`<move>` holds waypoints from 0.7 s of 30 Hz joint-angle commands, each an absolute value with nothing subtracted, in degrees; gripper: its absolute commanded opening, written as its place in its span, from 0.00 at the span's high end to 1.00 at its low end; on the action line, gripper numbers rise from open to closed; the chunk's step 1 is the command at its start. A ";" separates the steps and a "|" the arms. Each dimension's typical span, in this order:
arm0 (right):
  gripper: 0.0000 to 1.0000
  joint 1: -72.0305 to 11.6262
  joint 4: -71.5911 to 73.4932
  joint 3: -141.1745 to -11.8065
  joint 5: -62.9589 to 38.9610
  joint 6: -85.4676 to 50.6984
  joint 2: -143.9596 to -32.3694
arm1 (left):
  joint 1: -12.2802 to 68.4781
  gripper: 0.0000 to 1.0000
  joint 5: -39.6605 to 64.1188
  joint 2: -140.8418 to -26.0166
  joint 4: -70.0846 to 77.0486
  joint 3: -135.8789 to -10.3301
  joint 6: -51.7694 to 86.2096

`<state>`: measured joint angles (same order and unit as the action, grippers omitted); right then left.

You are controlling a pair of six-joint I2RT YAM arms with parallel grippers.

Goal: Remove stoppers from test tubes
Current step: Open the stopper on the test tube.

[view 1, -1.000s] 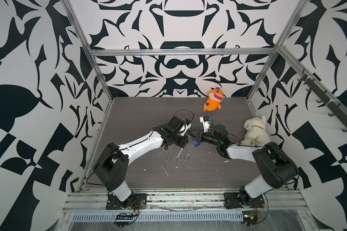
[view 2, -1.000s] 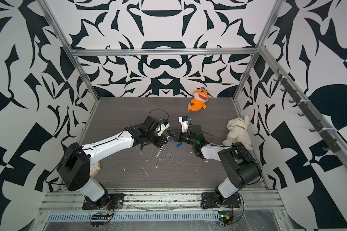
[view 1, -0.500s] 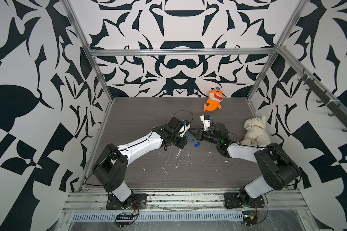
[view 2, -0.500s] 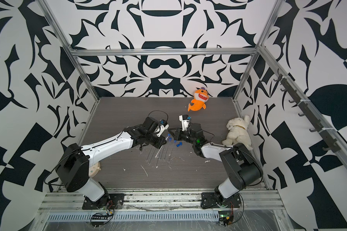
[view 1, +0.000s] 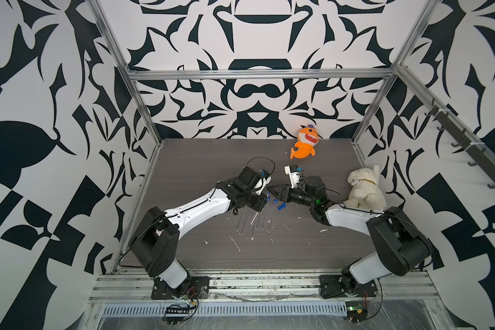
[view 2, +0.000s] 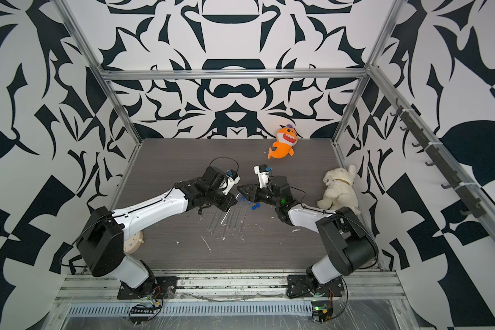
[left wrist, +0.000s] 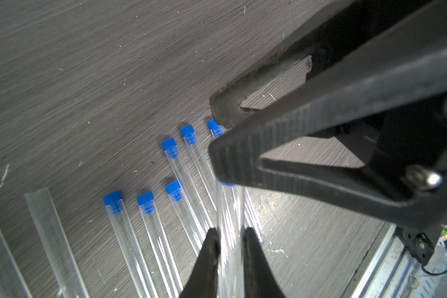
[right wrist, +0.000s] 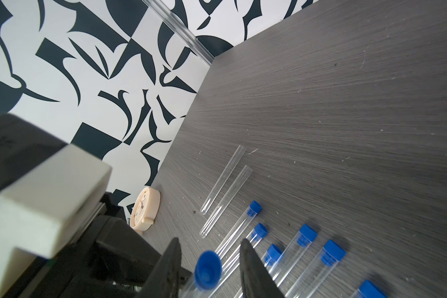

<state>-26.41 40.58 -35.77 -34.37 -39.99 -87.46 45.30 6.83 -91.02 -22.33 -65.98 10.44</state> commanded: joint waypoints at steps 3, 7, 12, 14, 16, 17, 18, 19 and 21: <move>0.62 -26.98 43.31 -36.56 -36.47 -40.08 -87.65 | 45.36 1.00 6.33 -89.87 -23.58 -65.39 9.42; 0.61 -27.07 42.89 -36.82 -36.82 -39.79 -87.97 | 45.35 1.00 6.32 -89.99 -23.62 -65.47 9.37; 0.77 -27.38 43.24 -37.40 -37.13 -39.98 -89.01 | 45.37 1.00 6.31 -90.29 -23.64 -65.67 9.26; 0.86 -27.42 43.25 -37.53 -37.19 -40.01 -89.14 | 45.40 1.00 6.24 -90.33 -23.77 -65.73 9.08; 0.95 -27.42 43.18 -37.44 -37.10 -39.74 -88.92 | 45.38 1.00 6.16 -90.34 -23.73 -65.75 9.09; 0.99 -27.42 43.15 -37.44 -37.09 -39.73 -88.70 | 45.43 1.00 6.13 -90.52 -23.73 -65.74 9.06; 1.00 -27.38 42.92 -37.49 -37.01 -39.59 -88.61 | 45.36 1.00 6.09 -90.52 -23.73 -65.72 8.99; 1.00 -27.42 42.68 -37.49 -36.83 -39.40 -88.39 | 45.39 1.00 6.12 -90.61 -23.80 -65.75 8.95; 1.00 -27.42 42.41 -37.60 -36.61 -39.31 -88.08 | 45.40 1.00 5.98 -90.70 -23.91 -65.73 8.86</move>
